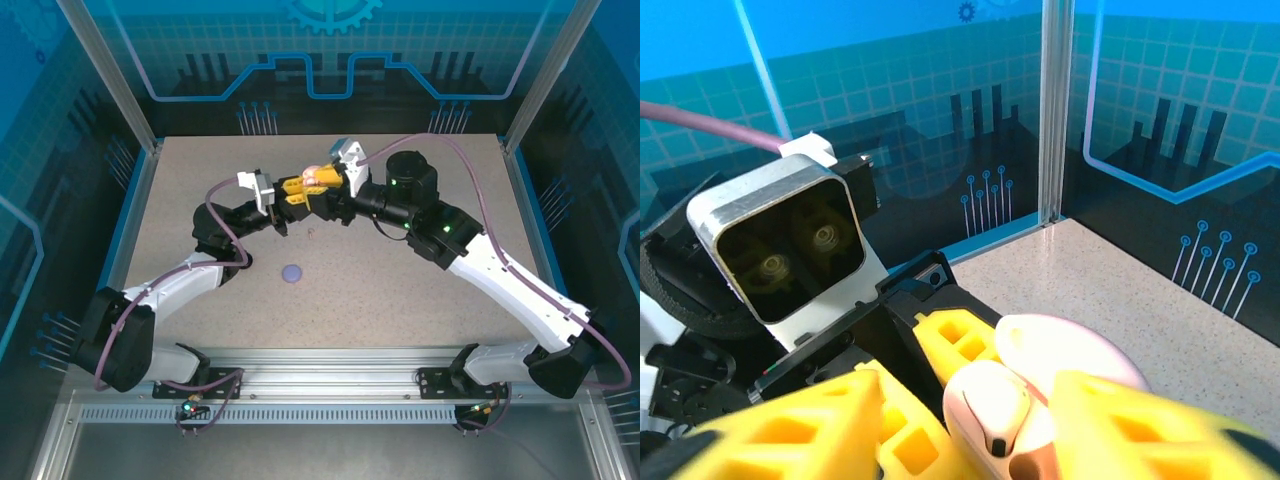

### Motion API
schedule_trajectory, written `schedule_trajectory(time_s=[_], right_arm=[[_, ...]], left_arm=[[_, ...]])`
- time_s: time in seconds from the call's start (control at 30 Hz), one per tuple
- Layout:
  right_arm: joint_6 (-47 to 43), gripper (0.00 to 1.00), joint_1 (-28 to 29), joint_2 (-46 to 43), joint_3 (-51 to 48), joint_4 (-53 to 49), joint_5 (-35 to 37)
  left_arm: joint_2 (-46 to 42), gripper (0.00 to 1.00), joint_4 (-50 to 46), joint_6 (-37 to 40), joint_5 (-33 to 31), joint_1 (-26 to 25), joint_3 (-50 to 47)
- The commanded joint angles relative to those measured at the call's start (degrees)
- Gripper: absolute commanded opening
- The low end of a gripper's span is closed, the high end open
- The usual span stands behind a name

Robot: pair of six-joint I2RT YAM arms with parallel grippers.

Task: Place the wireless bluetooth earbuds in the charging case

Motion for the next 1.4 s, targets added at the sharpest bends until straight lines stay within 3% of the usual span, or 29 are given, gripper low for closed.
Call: schedule_trajectory(time_s=[0.0,0.3,0.53,0.73,1.03,1.37], right_arm=[[2.7,0.59,-1.1,-1.0,3.5,-1.7,0.6],[9.4,0.77,-2.0,-3.8,9.8,-4.1,4.9],[14.9,0.82,-4.6,-6.4,8.9,-8.3,13.9],[23.2,0.83,-10.8,-5.3,3.7,-10.1,14.4],[29.9,0.84,-14.6,5.3,0.1,-14.7,14.3],[32.2,0.79,-13.7,22.8,7.6,-25.5,13.9]], left_arm=[[0.6,0.0,3.6,0.9,-1.8,-0.2,1.2],[4.1,0.0,6.8,2.4,-6.2,-0.2,-0.1],[3.4,0.0,7.9,2.7,-9.0,-0.1,-1.2],[1.7,0.0,8.3,3.7,-11.2,-0.1,-3.2],[-1.8,0.0,6.2,5.6,-12.7,0.0,-6.0],[-4.4,0.0,6.7,6.1,-15.7,0.0,-10.7]])
